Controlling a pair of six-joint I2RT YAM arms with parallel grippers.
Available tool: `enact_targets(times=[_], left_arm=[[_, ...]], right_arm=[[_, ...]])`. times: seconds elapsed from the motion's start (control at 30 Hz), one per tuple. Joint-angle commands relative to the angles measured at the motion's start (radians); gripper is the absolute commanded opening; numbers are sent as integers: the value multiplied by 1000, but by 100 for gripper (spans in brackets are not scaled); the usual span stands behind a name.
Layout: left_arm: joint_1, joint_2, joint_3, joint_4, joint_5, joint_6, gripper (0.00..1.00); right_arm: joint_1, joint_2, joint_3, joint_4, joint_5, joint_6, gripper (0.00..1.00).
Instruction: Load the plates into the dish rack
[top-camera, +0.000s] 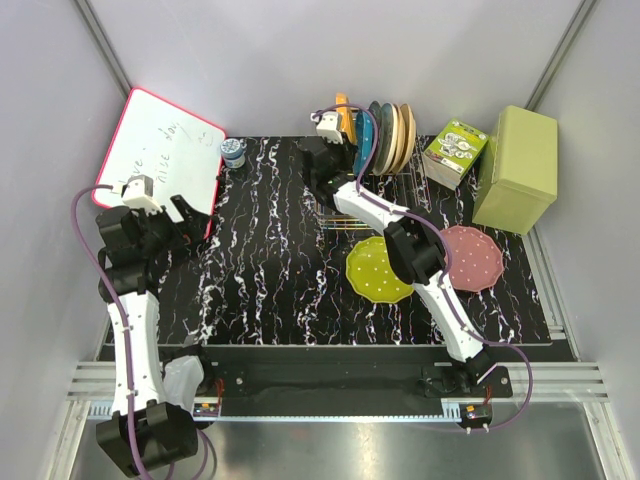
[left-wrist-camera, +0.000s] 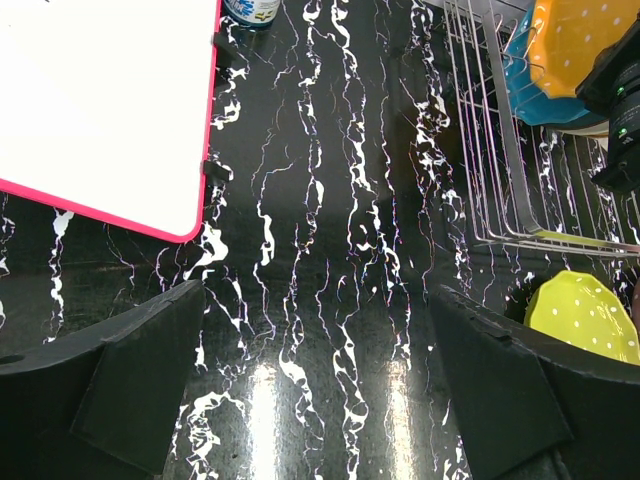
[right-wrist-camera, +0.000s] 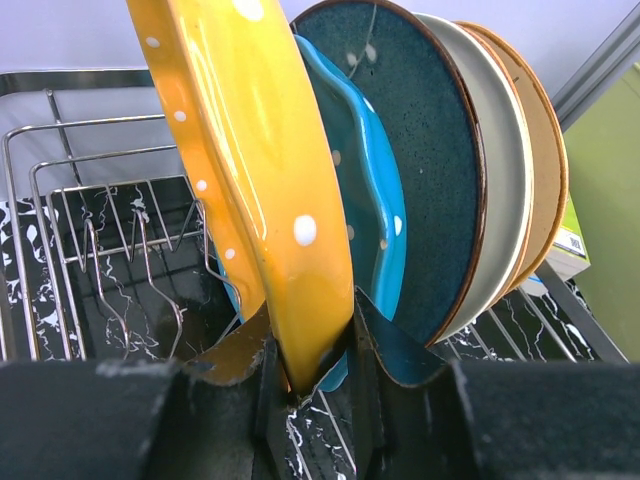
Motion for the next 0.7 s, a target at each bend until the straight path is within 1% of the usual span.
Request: enact_targets(times=[0.0,0.03,0.07,0.17,0.37,0.47,0.5,0.53,0.57,0.6,0.67], left_arm=[[7,3,-4,51,36,-10,99],[7,3,-4,51,36,-10,99],[7,3,-6,52,39,-12,99],[7,3,-6,54,43,-12,99],[7,2,-7,54,48,-13,99],[7,3,-9,52,56,-16,99],[7,5,-9,55,59,-18,99],[7,3,-9,55,57,-19,99],[7,6,-9,54,59,-19,99],[9,6,-9,54,57,-18,99],[9,8,-10,54,63,-22,99]], right_arm=[[-1,-20,55,41,67,57,0],[-1,-20,51,41,67,62,0],[-1,-23,49,40,67,60,3],[0,-21,40,41,72,65,22],[-1,-21,31,60,75,50,24],[-1,-23,17,135,80,-9,24],[-1,-21,9,178,83,-38,22],[-1,-23,9,192,83,-49,18],[-3,-20,8,202,80,-56,12],[-4,-20,9,210,89,-53,0],[-7,-20,3,210,100,-46,0]])
